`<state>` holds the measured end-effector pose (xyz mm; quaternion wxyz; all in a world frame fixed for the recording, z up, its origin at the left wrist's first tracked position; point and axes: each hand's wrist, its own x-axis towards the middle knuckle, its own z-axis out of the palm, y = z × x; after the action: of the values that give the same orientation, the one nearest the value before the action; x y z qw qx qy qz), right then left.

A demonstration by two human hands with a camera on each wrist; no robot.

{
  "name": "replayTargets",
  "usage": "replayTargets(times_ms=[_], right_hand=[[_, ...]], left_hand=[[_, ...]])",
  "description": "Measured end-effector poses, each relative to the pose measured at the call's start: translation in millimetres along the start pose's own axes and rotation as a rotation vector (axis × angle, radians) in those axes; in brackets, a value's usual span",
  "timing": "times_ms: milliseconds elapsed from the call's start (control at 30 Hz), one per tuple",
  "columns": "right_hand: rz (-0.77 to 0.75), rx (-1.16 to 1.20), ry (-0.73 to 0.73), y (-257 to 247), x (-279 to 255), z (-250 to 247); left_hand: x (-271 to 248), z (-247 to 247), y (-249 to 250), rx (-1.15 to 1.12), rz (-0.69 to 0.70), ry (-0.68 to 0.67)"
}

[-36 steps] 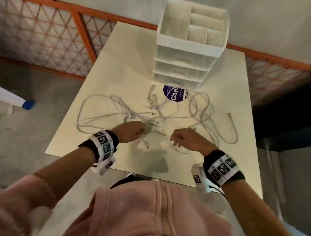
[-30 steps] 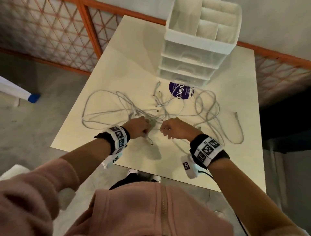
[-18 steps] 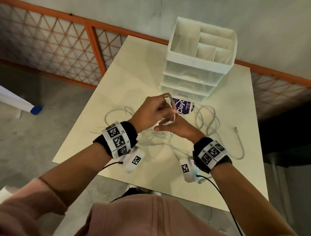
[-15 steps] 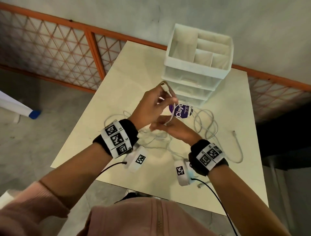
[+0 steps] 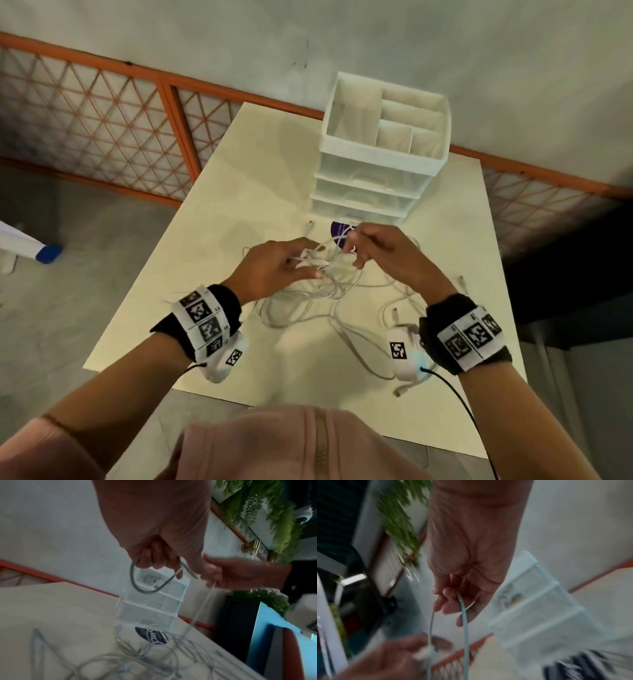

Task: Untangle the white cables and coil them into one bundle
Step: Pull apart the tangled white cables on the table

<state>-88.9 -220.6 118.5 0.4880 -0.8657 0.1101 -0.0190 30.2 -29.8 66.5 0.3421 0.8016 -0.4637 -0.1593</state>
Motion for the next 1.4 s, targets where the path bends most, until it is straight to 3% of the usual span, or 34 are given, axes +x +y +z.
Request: replayTargets(times_ms=[67, 167, 367, 467, 567, 633, 733, 867, 967, 1067, 1167, 1266, 1333, 1400], right_hand=[[-0.06, 0.042, 0.043, -30.2, 0.2, -5.8], [-0.06, 0.136, 0.022, -33.1, -2.5, -11.7], [0.162, -0.109, -0.248, 58.7, -21.9, 9.6], [0.241, 0.009, -0.128, 75.9, -33.9, 5.8], [0.181, 0.209, 0.205, 57.2, -31.6, -10.1], [0.114, 0.166, 0.417, 29.5, -24.8, -25.9], [0.011, -0.06, 0.59, -6.1, -16.8, -47.4], [0.012, -0.307, 0.651, -8.7, -13.2, -60.9], [0.126, -0.363, 0.733, 10.5, -14.1, -69.9], [0.231, -0.395, 0.781, 32.1, -18.8, -74.3], [0.382, -0.451, 0.742, 50.4, -22.4, -70.0], [0.508, -0.468, 0.708, 63.2, -29.2, -67.3], [0.434, -0.41, 0.616, 62.8, -31.2, -66.2], [0.287, -0.305, 0.444, 45.7, -30.1, -58.5]], left_hand=[[4.3, -0.3, 6.5, -0.056, 0.046, 0.103], [14.3, -23.9, 14.0, -0.246, 0.054, 0.399], [22.8, -81.0, 6.2, -0.235, 0.031, 0.799], [17.5, -75.8, -29.9, -0.176, -0.181, 0.706], [3.4, -53.1, -57.0, -0.042, -0.533, 0.356], [-5.5, -39.0, -52.3, -0.178, -0.612, 0.19], [-7.5, -29.2, -39.9, -0.32, -0.501, 0.229], [-4.3, -33.3, -29.4, -0.207, -0.405, 0.374], [-7.4, -39.6, -22.2, -0.042, -0.305, 0.211], [-12.2, -37.5, -17.7, -0.081, -0.134, 0.0], [-16.8, -30.3, -18.5, -0.119, -0.049, 0.019], [-17.9, -28.6, -21.0, -0.21, -0.051, 0.277], [-13.2, -30.9, -22.1, -0.194, -0.06, 0.374], [-5.9, -30.8, -14.6, -0.173, -0.022, 0.335]])
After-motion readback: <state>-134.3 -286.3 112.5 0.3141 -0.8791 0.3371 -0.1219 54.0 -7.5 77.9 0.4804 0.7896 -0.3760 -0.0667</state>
